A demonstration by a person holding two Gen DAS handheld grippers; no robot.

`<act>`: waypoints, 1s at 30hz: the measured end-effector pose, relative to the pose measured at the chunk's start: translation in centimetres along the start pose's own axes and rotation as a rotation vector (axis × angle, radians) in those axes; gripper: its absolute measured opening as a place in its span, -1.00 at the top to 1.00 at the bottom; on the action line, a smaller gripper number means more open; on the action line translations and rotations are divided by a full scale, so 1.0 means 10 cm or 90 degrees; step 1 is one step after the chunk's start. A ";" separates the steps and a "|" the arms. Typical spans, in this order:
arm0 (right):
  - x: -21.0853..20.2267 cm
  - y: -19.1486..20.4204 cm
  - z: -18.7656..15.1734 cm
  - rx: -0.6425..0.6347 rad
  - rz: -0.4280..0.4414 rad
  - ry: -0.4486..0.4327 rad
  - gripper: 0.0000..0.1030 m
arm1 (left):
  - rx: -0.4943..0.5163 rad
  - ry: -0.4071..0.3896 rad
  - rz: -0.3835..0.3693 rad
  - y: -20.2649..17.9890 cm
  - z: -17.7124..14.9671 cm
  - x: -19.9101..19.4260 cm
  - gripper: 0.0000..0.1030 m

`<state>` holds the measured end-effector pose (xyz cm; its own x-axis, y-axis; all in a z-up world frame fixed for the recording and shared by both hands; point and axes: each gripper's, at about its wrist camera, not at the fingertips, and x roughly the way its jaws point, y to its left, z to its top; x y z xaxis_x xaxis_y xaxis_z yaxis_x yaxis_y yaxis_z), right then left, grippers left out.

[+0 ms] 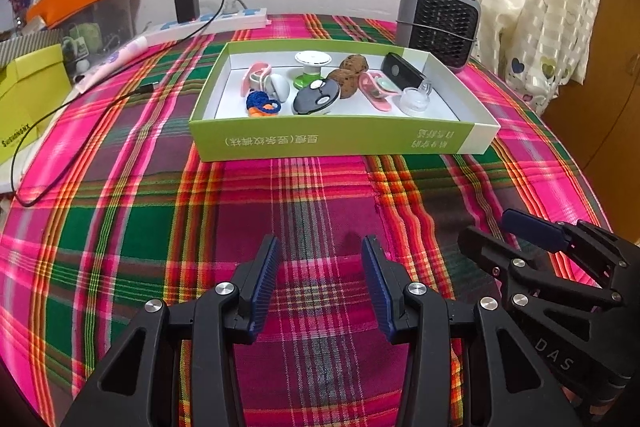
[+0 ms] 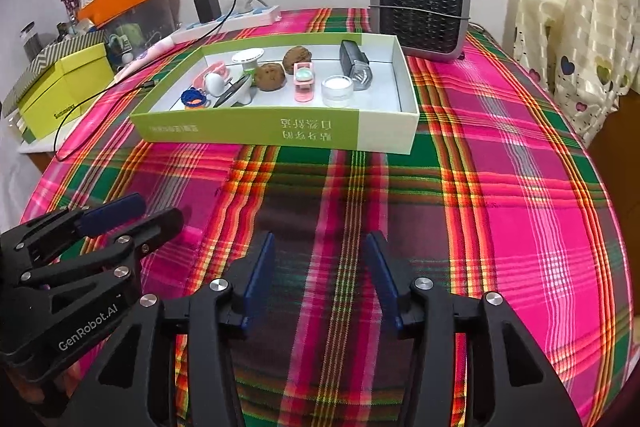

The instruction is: Organize objects

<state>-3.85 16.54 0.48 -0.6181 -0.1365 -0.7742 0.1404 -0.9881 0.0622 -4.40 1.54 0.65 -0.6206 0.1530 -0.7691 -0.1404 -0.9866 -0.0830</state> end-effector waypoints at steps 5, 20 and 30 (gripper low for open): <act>0.01 0.02 0.00 -0.005 -0.011 0.002 0.06 | -0.006 -0.001 0.006 0.00 -0.01 -0.01 0.19; 0.03 0.08 0.00 -0.024 -0.029 0.007 -0.05 | -0.002 0.000 0.014 -0.03 -0.02 -0.01 0.16; 0.04 0.04 0.00 -0.012 -0.041 0.009 -0.16 | 0.000 0.001 0.017 -0.03 -0.01 -0.01 0.15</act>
<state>-4.03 16.08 0.22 -0.6155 -0.0723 -0.7848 0.1156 -0.9933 0.0008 -4.20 1.82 0.66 -0.6229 0.1272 -0.7719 -0.1243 -0.9903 -0.0628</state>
